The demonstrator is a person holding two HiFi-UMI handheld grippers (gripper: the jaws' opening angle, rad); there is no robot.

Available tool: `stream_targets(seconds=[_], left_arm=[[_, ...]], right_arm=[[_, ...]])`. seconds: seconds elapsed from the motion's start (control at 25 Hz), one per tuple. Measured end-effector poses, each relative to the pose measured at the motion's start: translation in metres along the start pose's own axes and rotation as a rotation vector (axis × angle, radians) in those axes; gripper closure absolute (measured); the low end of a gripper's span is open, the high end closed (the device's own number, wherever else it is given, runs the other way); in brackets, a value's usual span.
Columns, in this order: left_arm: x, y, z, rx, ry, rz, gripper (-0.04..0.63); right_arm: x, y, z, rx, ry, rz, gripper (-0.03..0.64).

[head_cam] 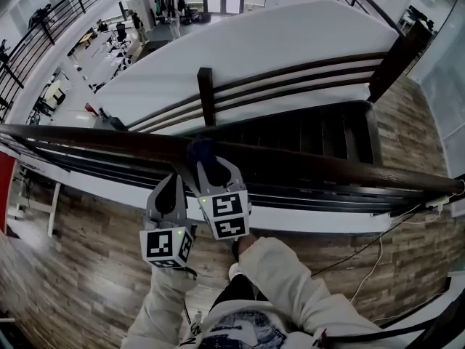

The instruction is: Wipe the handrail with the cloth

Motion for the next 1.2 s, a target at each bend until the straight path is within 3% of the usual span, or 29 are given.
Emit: stream_targets(seconds=[0.36, 1.2], left_arm=[[0.008, -0.004, -0.02, 0.04, 0.006, 0.01, 0.6], [0.018, -0.027, -0.136, 0.162, -0.013, 0.02, 0.598]], right_arm=[[0.008, 0.021, -0.031, 0.065, -0.031, 0.005, 0.546], [0.029, 0.128, -0.158, 0.245, -0.055, -0.004, 0.546]])
Point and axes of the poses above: the fingertips, and each gripper's own axes: y backward along the fingers, z to its left, x out of its underside, the point moved 3 cm from there along y, backward along the fingers, and after that the axes turned 1 degree about z, right-handed, at the moved point
